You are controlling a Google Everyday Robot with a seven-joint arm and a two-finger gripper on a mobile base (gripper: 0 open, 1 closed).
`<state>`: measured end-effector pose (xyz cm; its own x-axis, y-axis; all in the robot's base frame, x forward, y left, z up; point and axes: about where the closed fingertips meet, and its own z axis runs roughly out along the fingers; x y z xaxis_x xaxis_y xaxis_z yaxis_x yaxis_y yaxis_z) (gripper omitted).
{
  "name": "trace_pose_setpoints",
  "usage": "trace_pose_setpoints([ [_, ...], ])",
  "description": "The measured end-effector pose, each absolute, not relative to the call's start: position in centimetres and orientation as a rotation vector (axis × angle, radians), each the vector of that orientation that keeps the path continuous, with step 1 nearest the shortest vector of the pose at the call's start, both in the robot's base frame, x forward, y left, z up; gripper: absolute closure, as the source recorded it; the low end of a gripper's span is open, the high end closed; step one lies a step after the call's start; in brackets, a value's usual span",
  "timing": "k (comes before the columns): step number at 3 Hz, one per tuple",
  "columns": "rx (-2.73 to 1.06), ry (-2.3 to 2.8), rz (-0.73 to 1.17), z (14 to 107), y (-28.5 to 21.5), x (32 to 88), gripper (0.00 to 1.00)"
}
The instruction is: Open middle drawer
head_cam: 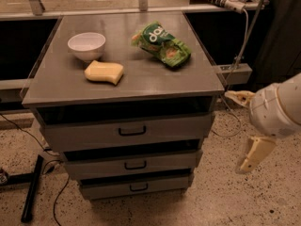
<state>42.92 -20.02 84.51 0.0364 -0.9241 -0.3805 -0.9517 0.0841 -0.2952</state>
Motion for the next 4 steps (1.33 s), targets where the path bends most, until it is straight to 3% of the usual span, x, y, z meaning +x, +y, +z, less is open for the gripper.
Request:
trace_pose_setpoints([
  [4,-1.877,1.874,0.155,68.9,-20.0,46.8,0.00],
])
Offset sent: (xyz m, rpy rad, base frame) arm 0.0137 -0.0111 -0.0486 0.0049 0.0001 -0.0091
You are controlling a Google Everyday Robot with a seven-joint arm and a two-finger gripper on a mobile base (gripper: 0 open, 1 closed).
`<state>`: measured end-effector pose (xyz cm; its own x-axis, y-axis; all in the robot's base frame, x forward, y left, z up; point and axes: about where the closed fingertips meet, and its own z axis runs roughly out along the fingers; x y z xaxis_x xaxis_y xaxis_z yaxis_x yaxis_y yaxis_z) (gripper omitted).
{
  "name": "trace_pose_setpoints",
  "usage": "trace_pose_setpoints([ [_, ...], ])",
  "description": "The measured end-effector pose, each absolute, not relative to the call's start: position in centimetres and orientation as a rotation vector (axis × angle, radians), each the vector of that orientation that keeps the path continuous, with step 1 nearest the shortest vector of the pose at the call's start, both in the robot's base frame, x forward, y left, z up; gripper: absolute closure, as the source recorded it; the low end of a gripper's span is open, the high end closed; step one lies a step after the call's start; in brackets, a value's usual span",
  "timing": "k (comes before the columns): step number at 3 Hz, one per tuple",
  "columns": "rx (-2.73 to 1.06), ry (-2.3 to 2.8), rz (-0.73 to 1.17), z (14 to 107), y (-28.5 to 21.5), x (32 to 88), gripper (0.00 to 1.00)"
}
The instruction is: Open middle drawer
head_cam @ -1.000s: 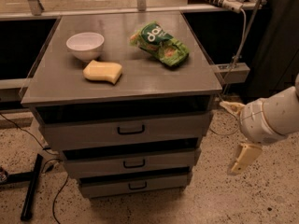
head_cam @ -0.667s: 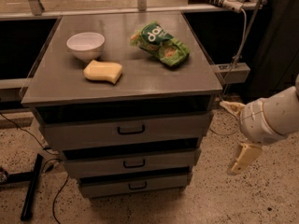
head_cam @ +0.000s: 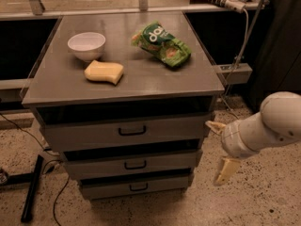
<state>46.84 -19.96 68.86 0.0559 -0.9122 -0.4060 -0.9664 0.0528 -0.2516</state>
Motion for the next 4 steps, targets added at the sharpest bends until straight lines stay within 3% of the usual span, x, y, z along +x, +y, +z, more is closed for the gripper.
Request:
trace_pose_setpoints([
  [3,-1.863,1.735,0.148,54.7,-18.9,48.8,0.00],
  [4,-1.863,1.735,0.148,54.7,-18.9,48.8,0.00],
])
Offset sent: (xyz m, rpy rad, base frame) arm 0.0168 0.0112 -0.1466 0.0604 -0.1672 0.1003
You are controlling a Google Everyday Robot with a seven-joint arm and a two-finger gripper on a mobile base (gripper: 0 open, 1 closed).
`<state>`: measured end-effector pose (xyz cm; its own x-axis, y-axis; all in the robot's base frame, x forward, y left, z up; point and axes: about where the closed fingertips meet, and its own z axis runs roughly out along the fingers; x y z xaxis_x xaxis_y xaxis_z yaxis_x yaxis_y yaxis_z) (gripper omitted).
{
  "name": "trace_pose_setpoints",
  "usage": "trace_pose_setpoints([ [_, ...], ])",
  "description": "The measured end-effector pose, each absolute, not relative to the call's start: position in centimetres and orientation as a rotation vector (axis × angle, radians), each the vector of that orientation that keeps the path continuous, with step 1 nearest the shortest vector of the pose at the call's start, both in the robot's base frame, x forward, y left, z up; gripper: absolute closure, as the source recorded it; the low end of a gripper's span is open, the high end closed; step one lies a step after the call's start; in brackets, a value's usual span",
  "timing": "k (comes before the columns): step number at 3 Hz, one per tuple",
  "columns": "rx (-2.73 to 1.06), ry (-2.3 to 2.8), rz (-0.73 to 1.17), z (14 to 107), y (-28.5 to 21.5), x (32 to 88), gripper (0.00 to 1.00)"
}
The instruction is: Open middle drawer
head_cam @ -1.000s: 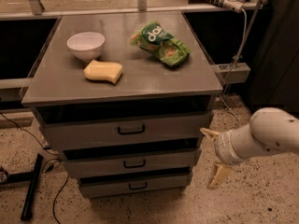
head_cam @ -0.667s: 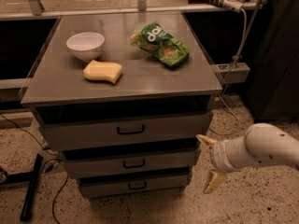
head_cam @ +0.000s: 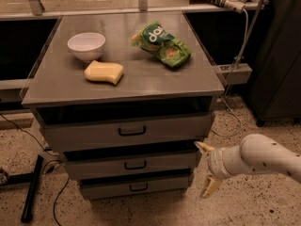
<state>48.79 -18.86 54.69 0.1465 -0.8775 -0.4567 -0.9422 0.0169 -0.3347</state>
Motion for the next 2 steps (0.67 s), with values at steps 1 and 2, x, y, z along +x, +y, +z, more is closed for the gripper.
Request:
trace_pose_setpoints([
  [1,-1.884,1.733,0.163,53.0,-18.1,48.9,0.00],
  [2,-1.884,1.738,0.236,49.0,-16.3,50.1,0.00],
])
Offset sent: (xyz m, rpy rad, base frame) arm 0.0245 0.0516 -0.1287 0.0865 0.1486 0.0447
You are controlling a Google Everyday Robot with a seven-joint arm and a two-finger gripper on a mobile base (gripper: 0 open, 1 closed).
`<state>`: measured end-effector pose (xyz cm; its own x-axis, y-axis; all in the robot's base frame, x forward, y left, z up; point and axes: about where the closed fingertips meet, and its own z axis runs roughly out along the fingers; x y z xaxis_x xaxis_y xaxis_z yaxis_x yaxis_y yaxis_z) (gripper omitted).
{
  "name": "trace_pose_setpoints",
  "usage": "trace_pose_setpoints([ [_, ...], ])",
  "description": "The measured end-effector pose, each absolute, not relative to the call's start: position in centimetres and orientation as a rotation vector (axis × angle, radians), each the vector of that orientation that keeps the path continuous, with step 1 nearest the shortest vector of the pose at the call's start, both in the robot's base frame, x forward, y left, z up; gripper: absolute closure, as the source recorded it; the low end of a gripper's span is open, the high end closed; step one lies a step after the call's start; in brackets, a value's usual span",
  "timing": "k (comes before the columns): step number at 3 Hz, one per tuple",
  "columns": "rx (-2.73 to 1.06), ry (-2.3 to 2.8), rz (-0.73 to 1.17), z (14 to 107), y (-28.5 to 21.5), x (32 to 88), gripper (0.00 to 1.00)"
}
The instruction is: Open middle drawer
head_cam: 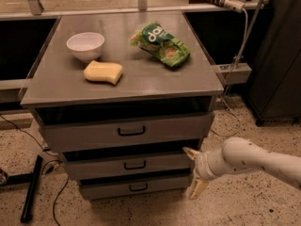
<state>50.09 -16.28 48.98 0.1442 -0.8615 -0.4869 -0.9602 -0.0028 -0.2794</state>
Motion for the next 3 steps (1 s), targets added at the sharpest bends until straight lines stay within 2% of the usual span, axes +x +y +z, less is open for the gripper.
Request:
trace_pose_setpoints([
  [2,-1.866,1.709,0.360,43.5,-12.3,52.3,0.00],
  [3,-1.876,1.671,0.350,43.4,-10.6,54.2,0.00],
])
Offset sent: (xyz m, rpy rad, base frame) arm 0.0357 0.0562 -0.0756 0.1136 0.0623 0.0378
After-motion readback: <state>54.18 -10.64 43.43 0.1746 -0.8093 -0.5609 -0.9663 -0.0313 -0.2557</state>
